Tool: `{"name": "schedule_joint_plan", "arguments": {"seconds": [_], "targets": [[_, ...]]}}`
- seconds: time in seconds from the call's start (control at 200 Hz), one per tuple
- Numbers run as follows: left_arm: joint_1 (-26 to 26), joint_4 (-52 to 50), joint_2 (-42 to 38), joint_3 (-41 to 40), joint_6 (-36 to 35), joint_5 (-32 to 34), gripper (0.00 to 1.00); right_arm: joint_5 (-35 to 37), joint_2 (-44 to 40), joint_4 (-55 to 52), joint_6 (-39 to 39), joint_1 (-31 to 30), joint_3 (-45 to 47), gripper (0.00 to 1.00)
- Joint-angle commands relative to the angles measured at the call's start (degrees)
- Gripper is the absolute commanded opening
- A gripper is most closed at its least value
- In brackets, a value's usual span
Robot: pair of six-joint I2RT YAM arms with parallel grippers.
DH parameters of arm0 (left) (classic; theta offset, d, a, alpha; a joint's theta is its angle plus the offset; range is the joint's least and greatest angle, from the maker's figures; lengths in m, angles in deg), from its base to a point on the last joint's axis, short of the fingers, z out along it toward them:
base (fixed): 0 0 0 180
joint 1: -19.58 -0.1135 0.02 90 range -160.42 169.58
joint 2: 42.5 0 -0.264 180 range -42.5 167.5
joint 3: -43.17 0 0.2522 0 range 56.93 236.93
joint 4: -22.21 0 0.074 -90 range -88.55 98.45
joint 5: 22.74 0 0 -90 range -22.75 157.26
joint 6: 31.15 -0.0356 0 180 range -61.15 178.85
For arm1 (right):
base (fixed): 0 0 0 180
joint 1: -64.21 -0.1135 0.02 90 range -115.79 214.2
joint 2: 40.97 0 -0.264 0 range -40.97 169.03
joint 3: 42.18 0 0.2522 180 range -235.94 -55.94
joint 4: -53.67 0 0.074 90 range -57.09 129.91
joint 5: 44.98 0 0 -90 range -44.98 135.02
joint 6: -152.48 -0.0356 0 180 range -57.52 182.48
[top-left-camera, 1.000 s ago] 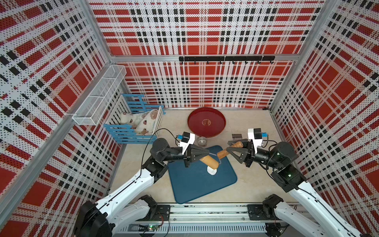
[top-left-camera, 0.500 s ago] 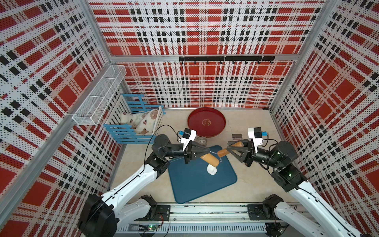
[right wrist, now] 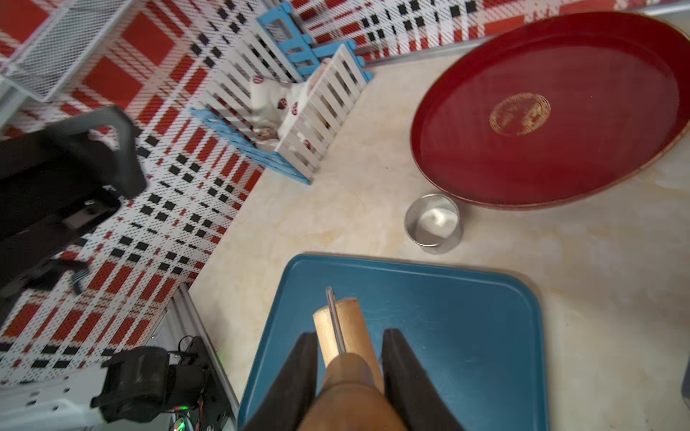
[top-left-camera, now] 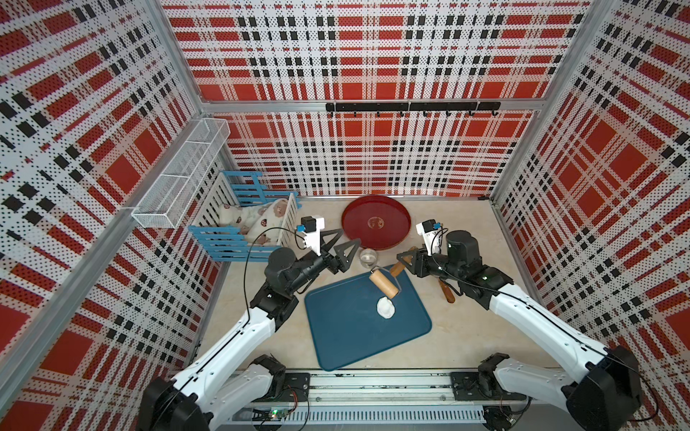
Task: Roll out the dumpling wrappers from the dough
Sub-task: Pick up the rolling pin from the center of the board.
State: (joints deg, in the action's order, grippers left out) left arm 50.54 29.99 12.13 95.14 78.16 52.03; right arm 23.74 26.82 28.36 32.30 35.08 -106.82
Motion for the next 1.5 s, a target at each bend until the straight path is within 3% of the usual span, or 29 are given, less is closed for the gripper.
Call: {"name": "schedule_joint_plan", "arguments": {"seconds": [0.0, 0.11, 0.401, 0.476, 0.501, 0.852, 1.187, 1.493], "targets": [[7.04, -7.5, 0.08, 2.67, -12.42, 20.21, 0.89, 2.25, 2.12, 0.54, -5.54, 0.03, -2.78, 0.0], [11.48, -9.23, 3.69, 4.48, -16.51, 23.24, 0.89, 1.81, 3.97, 1.94, -7.78, -0.04, -3.24, 0.0], [18.17, -9.64, 14.88, 7.79, -19.09, 22.23, 0.89, 2.06, 4.02, 2.03, -9.29, 0.02, -5.07, 0.0], [19.0, -9.55, 16.89, 8.11, -18.83, 22.21, 0.9, 2.24, 3.8, 2.02, -9.31, 0.02, -5.11, 0.0], [19.13, -9.22, 17.28, 8.11, -18.62, 22.13, 1.0, 2.29, 3.71, 1.86, -9.24, 0.01, -5.14, 0.0], [20.0, -10.34, 22.19, 11.12, -17.84, 18.43, 1.0, 2.47, 1.23, 1.53, -9.99, -0.05, -3.94, 0.0], [20.37, -12.39, 27.03, 15.74, -19.04, 18.16, 0.84, 2.47, -0.18, 1.0, -10.3, 0.03, -3.6, 0.0], [21.07, -14.58, 30.13, 17.35, -19.54, 18.16, 0.62, 2.56, 0.31, 0.83, -10.61, 0.03, -3.86, 0.0]]}}
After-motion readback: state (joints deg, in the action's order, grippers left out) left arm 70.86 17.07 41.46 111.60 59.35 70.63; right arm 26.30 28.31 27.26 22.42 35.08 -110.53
